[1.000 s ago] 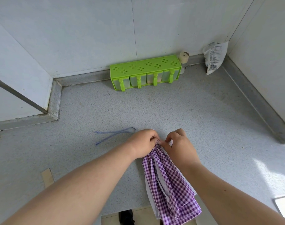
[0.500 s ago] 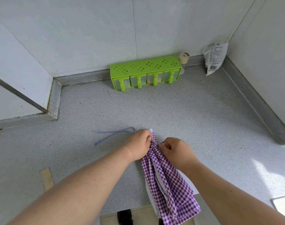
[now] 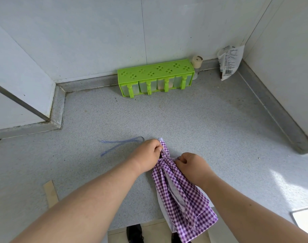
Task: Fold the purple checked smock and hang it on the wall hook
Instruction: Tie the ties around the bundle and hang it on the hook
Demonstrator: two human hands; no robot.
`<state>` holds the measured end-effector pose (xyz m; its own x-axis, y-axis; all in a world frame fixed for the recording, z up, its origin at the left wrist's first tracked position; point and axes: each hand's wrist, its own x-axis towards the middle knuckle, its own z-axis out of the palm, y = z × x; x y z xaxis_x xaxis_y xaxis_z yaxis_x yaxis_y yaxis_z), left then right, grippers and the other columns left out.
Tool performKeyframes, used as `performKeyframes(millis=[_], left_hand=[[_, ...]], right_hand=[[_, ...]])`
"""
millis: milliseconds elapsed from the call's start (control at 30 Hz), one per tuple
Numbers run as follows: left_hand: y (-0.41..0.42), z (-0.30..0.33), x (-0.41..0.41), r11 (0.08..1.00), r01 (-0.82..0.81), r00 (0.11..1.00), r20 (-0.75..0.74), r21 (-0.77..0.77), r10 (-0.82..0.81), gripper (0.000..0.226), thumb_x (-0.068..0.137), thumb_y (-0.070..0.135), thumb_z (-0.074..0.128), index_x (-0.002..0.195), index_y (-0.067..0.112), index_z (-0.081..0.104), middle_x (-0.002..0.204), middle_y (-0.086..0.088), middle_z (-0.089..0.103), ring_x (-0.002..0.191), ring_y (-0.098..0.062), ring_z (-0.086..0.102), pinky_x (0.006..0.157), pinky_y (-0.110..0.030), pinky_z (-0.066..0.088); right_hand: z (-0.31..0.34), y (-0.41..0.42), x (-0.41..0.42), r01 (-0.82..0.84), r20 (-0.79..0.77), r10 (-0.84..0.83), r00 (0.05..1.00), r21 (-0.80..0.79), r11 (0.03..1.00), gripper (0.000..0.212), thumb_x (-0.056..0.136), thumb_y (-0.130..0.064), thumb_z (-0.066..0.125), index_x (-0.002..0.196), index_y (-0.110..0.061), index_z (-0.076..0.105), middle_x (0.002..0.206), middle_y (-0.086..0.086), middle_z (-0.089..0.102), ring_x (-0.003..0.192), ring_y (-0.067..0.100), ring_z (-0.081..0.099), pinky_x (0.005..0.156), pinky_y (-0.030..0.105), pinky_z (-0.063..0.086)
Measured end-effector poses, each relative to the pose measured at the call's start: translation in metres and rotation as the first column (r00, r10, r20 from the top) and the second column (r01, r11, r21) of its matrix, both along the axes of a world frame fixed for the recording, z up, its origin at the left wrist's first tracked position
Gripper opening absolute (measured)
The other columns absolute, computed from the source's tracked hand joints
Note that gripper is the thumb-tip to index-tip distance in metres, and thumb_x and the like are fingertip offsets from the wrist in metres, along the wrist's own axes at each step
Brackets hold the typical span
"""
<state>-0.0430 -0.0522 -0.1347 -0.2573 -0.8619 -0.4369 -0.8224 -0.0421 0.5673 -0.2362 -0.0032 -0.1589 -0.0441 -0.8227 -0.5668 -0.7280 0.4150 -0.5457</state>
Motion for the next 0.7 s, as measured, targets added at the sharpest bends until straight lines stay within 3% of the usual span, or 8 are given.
performKeyframes(millis=[67, 133, 200, 267, 400, 533, 633, 700], left_hand=[[0.0, 0.003, 0.002, 0.999, -0.029, 0.999, -0.046, -0.013, 0.028, 0.018, 0.11, 0.028, 0.05, 0.109, 0.019, 0.065, 0.094, 0.01, 0.062, 0.077, -0.002, 0.057, 0.063, -0.02, 0.042], [0.0, 0.003, 0.006, 0.994, -0.087, 0.995, -0.062, -0.071, 0.083, 0.015, 0.107, 0.034, 0.055, 0.101, 0.025, 0.065, 0.097, 0.011, 0.064, 0.084, -0.006, 0.062, 0.073, -0.026, 0.051], [0.0, 0.005, 0.014, 0.979, -0.139, 0.99, -0.001, -0.146, 0.14, 0.027, 0.105, 0.042, 0.054, 0.087, 0.023, 0.061, 0.084, 0.008, 0.062, 0.073, -0.011, 0.059, 0.065, -0.031, 0.047], [0.003, 0.011, 0.02, 0.99, -0.124, 0.984, 0.123, -0.067, 0.131, 0.047, 0.106, 0.054, 0.046, 0.083, 0.015, 0.06, 0.073, 0.003, 0.058, 0.065, -0.017, 0.055, 0.062, -0.032, 0.044], [0.017, 0.015, 0.021, 0.938, -0.103, 0.98, 0.193, 0.332, 0.039, 0.071, 0.097, 0.078, 0.035, 0.097, 0.017, 0.071, 0.086, -0.002, 0.071, 0.083, -0.023, 0.073, 0.088, -0.038, 0.058], [0.025, 0.013, 0.012, 0.898, -0.215, 0.976, 0.115, 0.383, 0.185, 0.058, 0.098, 0.08, 0.033, 0.087, 0.031, 0.063, 0.089, 0.002, 0.07, 0.086, -0.021, 0.071, 0.084, -0.036, 0.059], [0.023, 0.007, 0.012, 0.806, -0.342, 0.911, -0.041, 0.483, 0.411, 0.057, 0.094, 0.08, 0.041, 0.108, 0.031, 0.067, 0.107, 0.004, 0.073, 0.102, -0.023, 0.071, 0.092, -0.041, 0.059], [0.019, 0.007, 0.014, 0.755, -0.388, 0.817, -0.181, 0.528, 0.547, 0.048, 0.094, 0.066, 0.054, 0.123, 0.03, 0.064, 0.115, 0.003, 0.076, 0.109, -0.023, 0.071, 0.096, -0.046, 0.058]], right_hand=[[0.004, 0.002, -0.001, 0.053, 0.055, -0.054, 0.997, 0.019, 0.998, 0.036, 0.103, -0.052, 0.051, 0.085, -0.023, 0.065, 0.079, -0.005, 0.069, 0.069, 0.01, 0.062, 0.062, 0.026, 0.05], [0.008, 0.002, -0.003, 0.108, 0.144, -0.116, 0.983, 0.065, 0.992, 0.04, 0.103, -0.058, 0.044, 0.099, -0.026, 0.068, 0.093, -0.006, 0.072, 0.085, 0.012, 0.067, 0.081, 0.034, 0.056], [0.013, 0.001, -0.003, 0.071, 0.183, -0.093, 0.979, 0.12, 0.99, 0.045, 0.099, -0.066, 0.045, 0.114, -0.029, 0.066, 0.106, -0.01, 0.07, 0.099, 0.014, 0.067, 0.097, 0.039, 0.053], [0.017, -0.002, -0.001, -0.017, 0.158, -0.006, 0.987, 0.147, 0.989, 0.05, 0.094, -0.069, 0.054, 0.12, -0.029, 0.066, 0.111, -0.013, 0.07, 0.103, 0.013, 0.066, 0.101, 0.041, 0.053], [0.025, -0.005, 0.006, -0.145, 0.064, 0.138, 0.988, 0.112, 0.983, 0.034, 0.097, -0.056, 0.06, 0.118, -0.029, 0.062, 0.102, -0.016, 0.066, 0.094, 0.006, 0.064, 0.084, 0.027, 0.051], [0.025, -0.003, 0.013, -0.125, 0.0, 0.125, 0.992, 0.022, 0.992, 0.016, 0.103, -0.041, 0.054, 0.098, -0.028, 0.062, 0.091, -0.011, 0.069, 0.082, 0.007, 0.065, 0.069, 0.024, 0.049], [0.029, -0.001, 0.018, -0.069, 0.012, 0.07, 0.997, -0.043, 0.997, 0.019, 0.106, -0.035, 0.049, 0.095, -0.028, 0.062, 0.087, -0.008, 0.069, 0.077, 0.009, 0.066, 0.064, 0.021, 0.047], [0.033, -0.001, 0.021, -0.072, 0.033, 0.074, 0.997, -0.056, 0.996, 0.016, 0.105, -0.035, 0.051, 0.095, -0.028, 0.062, 0.088, -0.008, 0.069, 0.079, 0.009, 0.066, 0.065, 0.022, 0.047]])
